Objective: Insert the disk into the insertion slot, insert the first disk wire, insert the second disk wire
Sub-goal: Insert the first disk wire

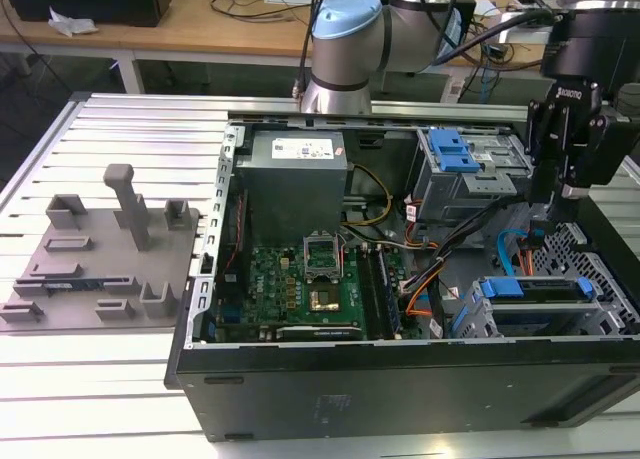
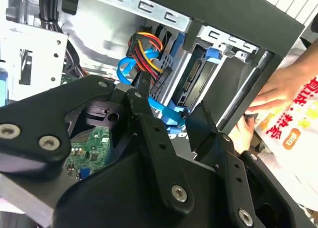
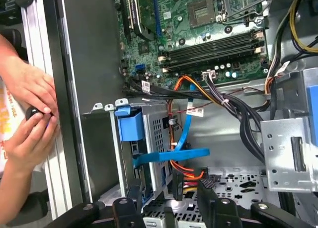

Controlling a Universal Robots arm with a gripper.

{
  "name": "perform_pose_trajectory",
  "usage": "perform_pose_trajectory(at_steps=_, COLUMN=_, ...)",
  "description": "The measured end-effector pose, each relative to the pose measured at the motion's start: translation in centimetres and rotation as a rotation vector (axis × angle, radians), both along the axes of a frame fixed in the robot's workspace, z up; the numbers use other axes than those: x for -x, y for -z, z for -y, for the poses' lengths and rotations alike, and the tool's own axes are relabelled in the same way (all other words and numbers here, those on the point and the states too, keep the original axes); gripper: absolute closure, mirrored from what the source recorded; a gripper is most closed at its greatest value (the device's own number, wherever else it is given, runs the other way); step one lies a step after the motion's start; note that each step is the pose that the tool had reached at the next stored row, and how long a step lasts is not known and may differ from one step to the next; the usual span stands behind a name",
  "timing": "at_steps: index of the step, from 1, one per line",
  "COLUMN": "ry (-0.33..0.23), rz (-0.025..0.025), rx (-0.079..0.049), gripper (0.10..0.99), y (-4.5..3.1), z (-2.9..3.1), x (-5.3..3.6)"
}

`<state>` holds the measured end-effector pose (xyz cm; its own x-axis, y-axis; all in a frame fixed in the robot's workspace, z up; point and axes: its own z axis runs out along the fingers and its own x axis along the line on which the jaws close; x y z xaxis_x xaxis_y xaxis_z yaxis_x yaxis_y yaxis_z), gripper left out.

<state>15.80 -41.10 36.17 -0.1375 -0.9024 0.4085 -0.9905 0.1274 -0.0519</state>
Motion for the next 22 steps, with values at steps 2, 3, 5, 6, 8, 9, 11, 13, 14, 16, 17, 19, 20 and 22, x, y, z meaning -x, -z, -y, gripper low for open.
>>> perform_pose_trajectory(at_steps=2, ry=-0.002, rz=-0.0001, rx=0.007, gripper=0.525, y=0.0, z=-0.13, x=0.0)
perform_pose_trajectory(at_steps=3, ry=-0.002, rz=0.0, rx=0.012, gripper=0.525, y=0.01, z=-0.26, x=0.0)
perform_pose_trajectory(at_steps=5, ry=-0.003, rz=0.0001, rx=0.024, gripper=0.525, y=0.08, z=-0.34, x=0.0)
perform_pose_trajectory(at_steps=6, ry=-0.003, rz=0.0, rx=0.035, gripper=0.525, y=0.16, z=-0.41, x=0.0)
perform_pose_trajectory(at_steps=8, ry=-0.003, rz=0.0, rx=0.052, gripper=0.604, y=0.4, z=-0.58, x=0.0)
perform_pose_trajectory(at_steps=9, ry=-0.003, rz=-0.0001, rx=0.053, gripper=0.678, y=0.46, z=-0.62, x=0.0)
perform_pose_trajectory(at_steps=11, ry=-0.003, rz=-0.0001, rx=0.054, gripper=0.678, y=0.47, z=-0.65, x=0.0)
perform_pose_trajectory(at_steps=13, ry=-0.003, rz=0.0001, rx=0.054, gripper=0.678, y=0.61, z=-0.66, x=0.0)
perform_pose_trajectory(at_steps=14, ry=-0.003, rz=0.0003, rx=0.055, gripper=0.678, y=0.77, z=-0.66, x=0.0)
perform_pose_trajectory(at_steps=16, ry=-0.003, rz=0.0007, rx=0.057, gripper=0.678, y=1.07, z=-0.66, x=-0.03)
perform_pose_trajectory(at_steps=17, ry=-0.003, rz=0.0007, rx=0.059, gripper=0.678, y=1.16, z=-0.66, x=-0.05)
perform_pose_trajectory(at_steps=19, ry=-0.003, rz=0.0008, rx=0.059, gripper=0.678, y=1.37, z=-0.66, x=-0.29)
perform_pose_trajectory(at_steps=20, ry=-0.003, rz=0.0011, rx=0.059, gripper=0.678, y=1.51, z=-0.66, x=-0.32)
perform_pose_trajectory(at_steps=22, ry=-0.003, rz=0.0029, rx=0.059, gripper=0.678, y=1.87, z=-0.67, x=-0.32)
